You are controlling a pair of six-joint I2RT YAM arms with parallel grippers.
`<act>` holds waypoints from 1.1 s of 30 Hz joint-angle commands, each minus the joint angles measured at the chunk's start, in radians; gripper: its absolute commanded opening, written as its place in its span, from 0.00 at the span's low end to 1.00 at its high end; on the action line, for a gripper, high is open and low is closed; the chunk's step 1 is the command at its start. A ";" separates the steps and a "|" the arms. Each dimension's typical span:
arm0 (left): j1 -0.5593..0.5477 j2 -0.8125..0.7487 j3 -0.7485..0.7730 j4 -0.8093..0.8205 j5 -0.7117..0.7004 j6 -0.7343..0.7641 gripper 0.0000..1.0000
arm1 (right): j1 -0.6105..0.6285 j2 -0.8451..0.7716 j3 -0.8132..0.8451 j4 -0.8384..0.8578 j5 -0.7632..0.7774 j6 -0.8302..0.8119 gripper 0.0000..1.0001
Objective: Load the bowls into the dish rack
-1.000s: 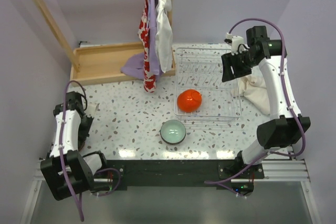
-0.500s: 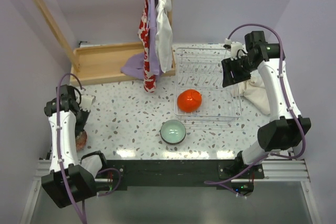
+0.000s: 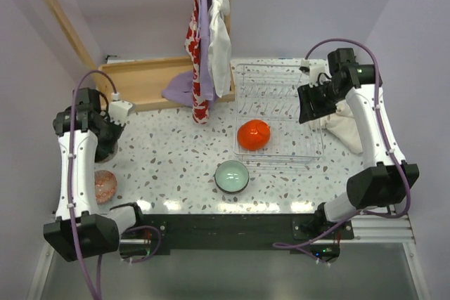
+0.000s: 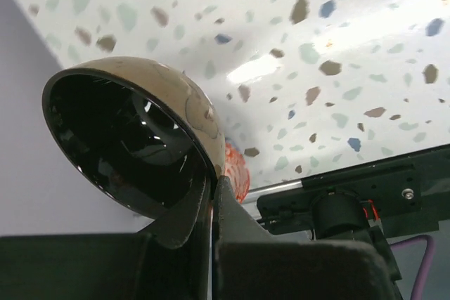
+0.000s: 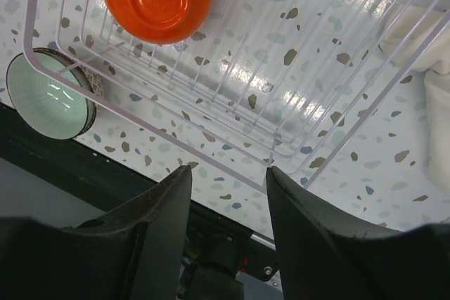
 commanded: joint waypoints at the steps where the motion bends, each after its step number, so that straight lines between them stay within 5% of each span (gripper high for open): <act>1: -0.170 0.030 0.007 0.103 0.042 -0.020 0.00 | -0.002 -0.051 -0.008 0.027 0.051 0.002 0.50; 7: -0.400 0.092 -0.071 0.230 0.013 -0.083 0.00 | -0.005 -0.083 -0.046 0.051 0.112 0.000 0.49; 16: -0.551 0.122 -0.260 0.430 -0.024 -0.075 0.00 | -0.018 -0.143 -0.137 0.094 0.170 -0.003 0.49; 23: -0.605 0.176 -0.321 0.516 -0.024 -0.104 0.01 | -0.030 -0.149 -0.166 0.100 0.178 0.002 0.48; 27: -0.622 0.190 -0.366 0.550 -0.042 -0.103 0.17 | -0.033 -0.147 -0.168 0.105 0.180 0.000 0.48; 33: -0.623 0.187 -0.414 0.582 -0.042 -0.114 0.19 | -0.040 -0.146 -0.171 0.111 0.173 0.004 0.49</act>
